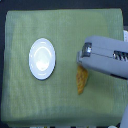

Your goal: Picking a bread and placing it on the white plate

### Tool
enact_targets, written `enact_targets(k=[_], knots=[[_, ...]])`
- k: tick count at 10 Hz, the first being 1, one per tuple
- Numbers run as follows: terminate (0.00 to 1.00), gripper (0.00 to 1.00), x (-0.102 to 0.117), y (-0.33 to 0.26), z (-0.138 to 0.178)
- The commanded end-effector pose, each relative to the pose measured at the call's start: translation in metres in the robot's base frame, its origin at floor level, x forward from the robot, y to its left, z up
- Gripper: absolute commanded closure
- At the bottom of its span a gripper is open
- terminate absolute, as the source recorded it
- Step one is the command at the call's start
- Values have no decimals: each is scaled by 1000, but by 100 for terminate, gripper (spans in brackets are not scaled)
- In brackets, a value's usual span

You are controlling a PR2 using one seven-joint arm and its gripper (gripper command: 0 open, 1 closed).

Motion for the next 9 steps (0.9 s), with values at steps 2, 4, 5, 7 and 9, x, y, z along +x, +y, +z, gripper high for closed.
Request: enact_targets(k=[2,4,5,7,9], knots=[[0,100,-2,2,42],[0,100,3,16,89],[0,100,9,28,107],[0,100,36,77,146],[0,100,52,121,147]])
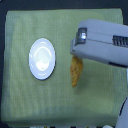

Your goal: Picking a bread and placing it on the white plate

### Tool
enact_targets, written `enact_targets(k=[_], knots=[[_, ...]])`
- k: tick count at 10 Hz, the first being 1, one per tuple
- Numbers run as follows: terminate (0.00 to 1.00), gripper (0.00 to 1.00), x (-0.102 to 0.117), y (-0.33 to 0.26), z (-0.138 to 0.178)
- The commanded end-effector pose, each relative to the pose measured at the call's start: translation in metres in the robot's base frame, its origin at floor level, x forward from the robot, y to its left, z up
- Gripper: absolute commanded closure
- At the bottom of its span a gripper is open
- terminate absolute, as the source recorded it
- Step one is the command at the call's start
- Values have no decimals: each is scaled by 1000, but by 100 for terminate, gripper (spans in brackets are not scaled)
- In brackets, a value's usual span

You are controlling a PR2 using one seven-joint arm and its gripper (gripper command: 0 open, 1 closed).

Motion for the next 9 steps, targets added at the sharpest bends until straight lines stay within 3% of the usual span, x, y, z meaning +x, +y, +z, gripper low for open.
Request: enact_targets(k=[1,5,9], knots=[[0,100,40,112,32],[0,100,45,206,14],[0,100,62,245,-13]])
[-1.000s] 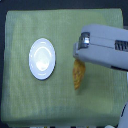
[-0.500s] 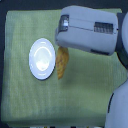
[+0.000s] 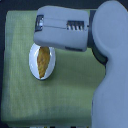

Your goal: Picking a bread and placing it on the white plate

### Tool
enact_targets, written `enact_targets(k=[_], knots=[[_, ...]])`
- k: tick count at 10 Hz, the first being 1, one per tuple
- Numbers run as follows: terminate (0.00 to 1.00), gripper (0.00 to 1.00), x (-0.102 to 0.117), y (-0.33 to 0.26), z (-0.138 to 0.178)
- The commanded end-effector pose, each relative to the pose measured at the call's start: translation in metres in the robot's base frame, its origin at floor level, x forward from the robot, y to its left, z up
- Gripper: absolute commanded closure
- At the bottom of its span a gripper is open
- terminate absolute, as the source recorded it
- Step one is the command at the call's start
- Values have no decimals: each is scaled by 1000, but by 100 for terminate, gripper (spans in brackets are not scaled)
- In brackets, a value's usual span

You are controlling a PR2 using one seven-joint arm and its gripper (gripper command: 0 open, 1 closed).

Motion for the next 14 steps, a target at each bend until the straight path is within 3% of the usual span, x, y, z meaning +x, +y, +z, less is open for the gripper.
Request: enact_targets(k=[1,7,8,14], knots=[[0,100,18,41,-28],[0,100,21,29,-36],[0,0,20,29,-37],[0,0,10,32,-37]])
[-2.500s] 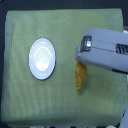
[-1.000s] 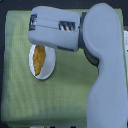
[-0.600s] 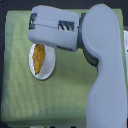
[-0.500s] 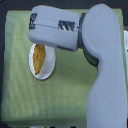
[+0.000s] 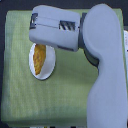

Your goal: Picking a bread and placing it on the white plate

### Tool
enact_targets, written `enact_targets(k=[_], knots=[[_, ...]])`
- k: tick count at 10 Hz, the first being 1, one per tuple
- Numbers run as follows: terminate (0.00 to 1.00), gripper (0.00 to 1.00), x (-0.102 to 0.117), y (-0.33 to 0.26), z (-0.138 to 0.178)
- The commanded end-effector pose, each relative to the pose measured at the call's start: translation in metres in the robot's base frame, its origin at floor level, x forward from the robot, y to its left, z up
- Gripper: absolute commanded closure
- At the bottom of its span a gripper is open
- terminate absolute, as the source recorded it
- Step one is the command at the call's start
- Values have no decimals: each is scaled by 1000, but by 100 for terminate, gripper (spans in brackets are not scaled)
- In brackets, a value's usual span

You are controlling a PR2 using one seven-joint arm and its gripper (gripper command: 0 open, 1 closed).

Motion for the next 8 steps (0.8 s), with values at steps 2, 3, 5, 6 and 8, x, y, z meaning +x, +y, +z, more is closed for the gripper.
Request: enact_targets(k=[2,3,5,6,8], knots=[[0,0,-14,-3,-2],[0,0,-15,-3,-2],[0,0,-17,-9,-1],[0,0,-18,-11,-2],[0,0,-21,-12,7]])
